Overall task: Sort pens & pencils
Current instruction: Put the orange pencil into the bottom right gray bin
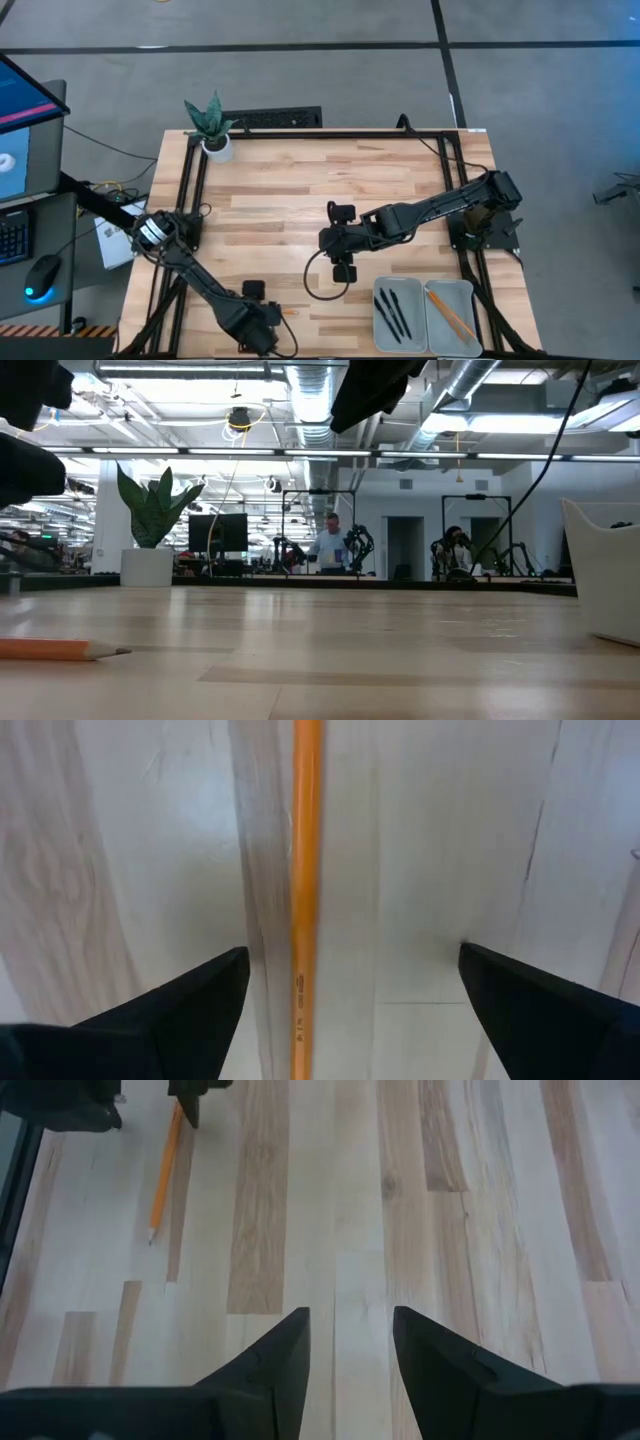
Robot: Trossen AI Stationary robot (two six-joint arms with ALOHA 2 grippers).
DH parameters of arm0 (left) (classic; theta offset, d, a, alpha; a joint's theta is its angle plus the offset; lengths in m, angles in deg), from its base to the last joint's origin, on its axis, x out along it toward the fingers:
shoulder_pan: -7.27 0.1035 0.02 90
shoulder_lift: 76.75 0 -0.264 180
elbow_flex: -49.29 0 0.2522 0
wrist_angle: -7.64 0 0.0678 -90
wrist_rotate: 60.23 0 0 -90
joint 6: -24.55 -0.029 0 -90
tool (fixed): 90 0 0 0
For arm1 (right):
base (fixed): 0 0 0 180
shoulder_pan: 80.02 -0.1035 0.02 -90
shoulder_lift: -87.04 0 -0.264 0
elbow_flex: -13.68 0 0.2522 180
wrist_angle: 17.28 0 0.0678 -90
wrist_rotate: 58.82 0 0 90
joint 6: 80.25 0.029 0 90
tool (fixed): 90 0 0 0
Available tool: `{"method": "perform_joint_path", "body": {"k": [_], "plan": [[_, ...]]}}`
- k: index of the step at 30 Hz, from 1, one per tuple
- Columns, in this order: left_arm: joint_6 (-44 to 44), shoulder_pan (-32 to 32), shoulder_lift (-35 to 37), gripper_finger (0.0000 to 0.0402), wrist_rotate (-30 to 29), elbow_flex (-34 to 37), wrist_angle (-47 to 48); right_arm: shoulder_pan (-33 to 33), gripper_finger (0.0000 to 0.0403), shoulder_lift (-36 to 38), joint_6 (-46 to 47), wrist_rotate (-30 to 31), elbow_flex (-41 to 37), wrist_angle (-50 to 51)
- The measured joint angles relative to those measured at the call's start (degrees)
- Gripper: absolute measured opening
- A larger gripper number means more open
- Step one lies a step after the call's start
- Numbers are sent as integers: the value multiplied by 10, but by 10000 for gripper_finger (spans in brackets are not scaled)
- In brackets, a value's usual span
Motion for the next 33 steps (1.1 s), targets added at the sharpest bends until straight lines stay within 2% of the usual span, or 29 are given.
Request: {"method": "perform_joint_path", "body": {"k": [7,33], "plan": [[-20,7,0,328,34,1,-2,3,168,0,-3,0,0,0],[-14,14,0,247,11,1,-13,2,168,0,-6,0,0,0]]}}
